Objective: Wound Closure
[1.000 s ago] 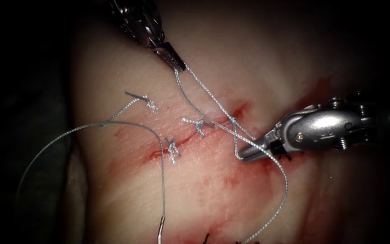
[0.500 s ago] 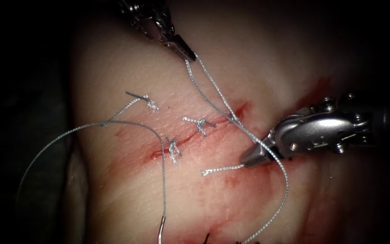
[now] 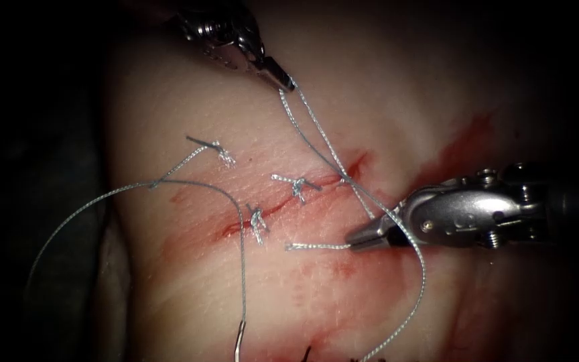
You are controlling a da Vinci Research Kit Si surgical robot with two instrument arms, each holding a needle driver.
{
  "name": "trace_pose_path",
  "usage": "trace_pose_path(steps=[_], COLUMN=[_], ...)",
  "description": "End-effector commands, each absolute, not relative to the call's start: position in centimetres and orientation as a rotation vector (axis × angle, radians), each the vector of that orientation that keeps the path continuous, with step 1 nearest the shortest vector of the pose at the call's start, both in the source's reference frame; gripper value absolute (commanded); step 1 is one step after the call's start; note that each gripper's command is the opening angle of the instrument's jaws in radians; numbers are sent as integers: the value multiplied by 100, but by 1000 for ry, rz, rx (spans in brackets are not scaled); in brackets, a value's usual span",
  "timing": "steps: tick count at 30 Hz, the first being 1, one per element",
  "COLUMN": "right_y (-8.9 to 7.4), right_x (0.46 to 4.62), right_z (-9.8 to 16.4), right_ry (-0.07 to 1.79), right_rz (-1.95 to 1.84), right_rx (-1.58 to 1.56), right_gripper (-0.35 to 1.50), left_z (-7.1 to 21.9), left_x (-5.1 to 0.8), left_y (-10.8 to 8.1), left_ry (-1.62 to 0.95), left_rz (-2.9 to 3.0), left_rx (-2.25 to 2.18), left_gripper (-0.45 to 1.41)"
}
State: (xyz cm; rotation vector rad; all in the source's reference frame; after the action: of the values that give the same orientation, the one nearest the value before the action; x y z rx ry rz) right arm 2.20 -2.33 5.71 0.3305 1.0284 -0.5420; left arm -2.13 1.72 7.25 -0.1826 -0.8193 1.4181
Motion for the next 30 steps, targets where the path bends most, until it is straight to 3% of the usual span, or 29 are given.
trace_pose_path(steps=[1, 30], right_y=[-241, -275], right_x=[230, 227], right_z=[574, 586], right_ry=[1030, 1014], right_rz=[-510, -270], right_rx=[352, 500], right_gripper=[-35, -35], left_z=[730, 698], left_x=[-220, -246], left_y=[175, 220], left_ry=[-812, -521], left_rz=[1421, 1603], left_rx=[-186, -182], left_gripper=[-45, -45])
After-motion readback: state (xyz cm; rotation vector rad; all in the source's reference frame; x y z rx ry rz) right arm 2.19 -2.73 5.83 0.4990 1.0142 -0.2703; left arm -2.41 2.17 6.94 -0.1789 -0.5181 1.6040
